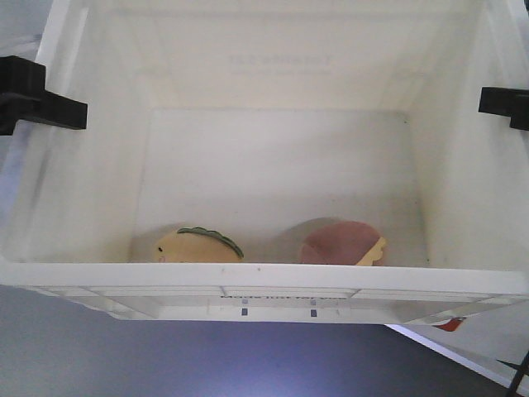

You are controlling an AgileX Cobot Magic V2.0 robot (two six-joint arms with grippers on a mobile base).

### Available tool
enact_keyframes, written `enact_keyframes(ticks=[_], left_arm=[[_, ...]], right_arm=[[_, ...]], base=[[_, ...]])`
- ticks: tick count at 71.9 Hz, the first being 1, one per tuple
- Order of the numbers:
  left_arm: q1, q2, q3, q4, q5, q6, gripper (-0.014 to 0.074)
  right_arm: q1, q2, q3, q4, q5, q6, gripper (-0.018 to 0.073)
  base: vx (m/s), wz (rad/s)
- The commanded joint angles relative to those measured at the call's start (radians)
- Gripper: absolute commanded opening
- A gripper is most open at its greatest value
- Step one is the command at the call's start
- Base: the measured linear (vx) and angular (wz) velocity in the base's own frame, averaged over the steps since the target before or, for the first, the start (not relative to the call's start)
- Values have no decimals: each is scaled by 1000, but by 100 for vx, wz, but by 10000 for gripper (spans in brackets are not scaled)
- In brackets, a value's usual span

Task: Place moving items into box and shelve
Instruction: 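Hold the tote by both rims while the base drives away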

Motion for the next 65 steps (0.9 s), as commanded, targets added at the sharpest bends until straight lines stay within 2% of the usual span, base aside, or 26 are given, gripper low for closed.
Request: enact_keyframes(ticks=[1,65], left_arm=[[-4,-35,-37,-95,-127,19,0],[-4,-35,-37,-95,-127,19,0]], right_arm=[[0,-21,-44,85,-103,-23,-6],[0,-21,-44,85,-100,-23,-6]], base=[[-20,62],[-19,71]])
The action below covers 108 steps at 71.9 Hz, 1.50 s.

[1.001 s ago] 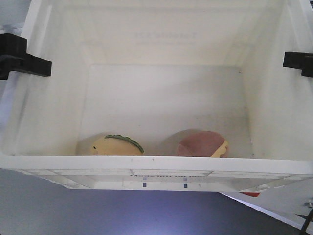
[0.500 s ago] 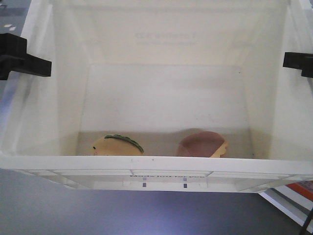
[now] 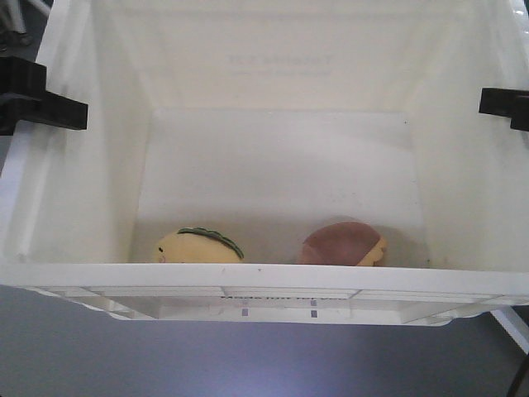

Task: Place moving items into box and shelve
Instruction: 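Hold the tote by both rims while the base drives away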

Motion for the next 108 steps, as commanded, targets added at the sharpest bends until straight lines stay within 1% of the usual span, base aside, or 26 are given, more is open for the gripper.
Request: enact_keyframes(ticks=[1,53,108], left_arm=[[-4,-35,-37,-94,-127,19,0],[-3,-35,-36,-93,-127,19,0],[-2,-35,-36,-93,-127,19,0]], right_arm=[[0,-21,-44,87,-100,-23,-6],[0,-21,-44,87,-81,-23,-6],[0,-21,-44,87,-74,-23,-6]], base=[[-18,81],[-17,89],[-11,69]])
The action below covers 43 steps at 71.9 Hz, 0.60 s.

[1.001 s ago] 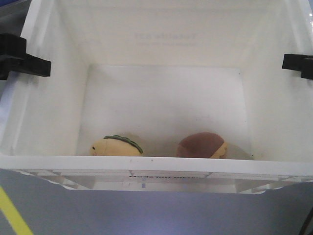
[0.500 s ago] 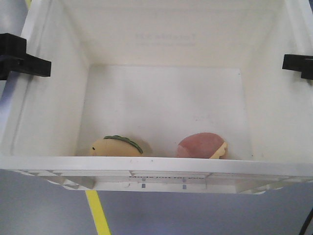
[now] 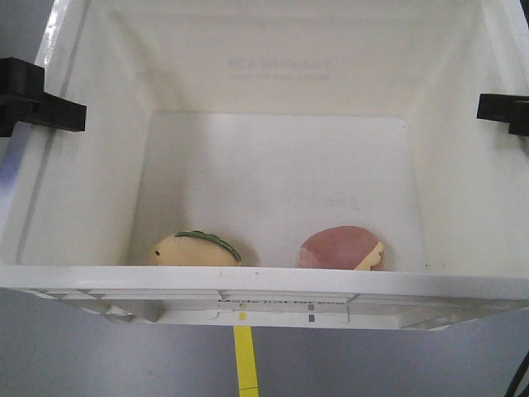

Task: Place moving items into box and shelve
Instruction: 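Hold the tote by both rims while the base drives away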

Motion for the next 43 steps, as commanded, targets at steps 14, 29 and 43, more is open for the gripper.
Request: enact_keyframes(ticks=[14,29,43], left_arm=[[-2,-34,-36,-97,-134,20,0],[-2,-34,-36,-97,-134,20,0],[-2,-34,-36,-97,-134,20,0]], right_arm=[[1,-21,-44,87,-94,-26,-6],[1,-21,-44,87,-94,-26,-6],[1,-21,-44,87,-93,-26,-6]], base=[[-3,42],[3,24],[8,14]])
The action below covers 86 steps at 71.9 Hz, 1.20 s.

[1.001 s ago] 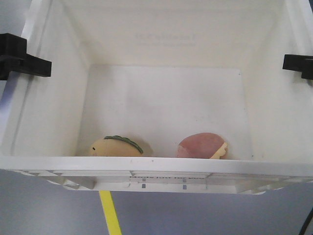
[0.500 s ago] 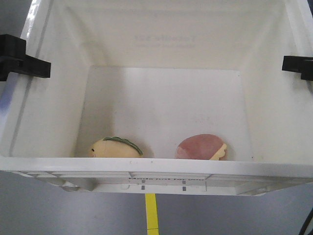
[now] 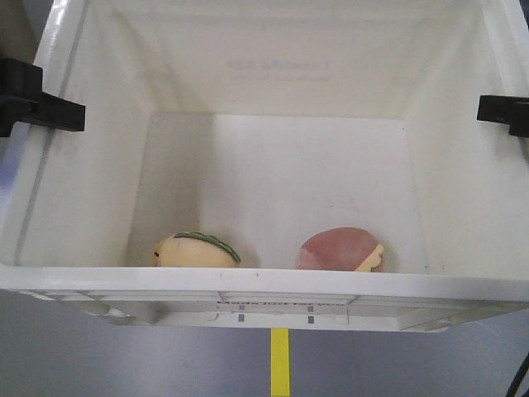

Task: Place moving items into box and shelve
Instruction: 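Hold the tote by both rims while the base drives away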

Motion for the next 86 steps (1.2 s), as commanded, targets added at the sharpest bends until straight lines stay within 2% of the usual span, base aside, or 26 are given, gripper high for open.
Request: enact_keyframes(ticks=[1,42,86], left_arm=[[-2,-28,-36,-97,-136,21,0],[-2,-28,-36,-97,-136,21,0],[-2,-28,-36,-97,-136,21,0]], right_arm=[[1,-21,-44,88,-99,-26,-6],[1,-21,-44,88,-99,-26,-6],[1,-21,-44,88,-96,-26,-6]], base=[[11,14],[22,5],[45,-6]])
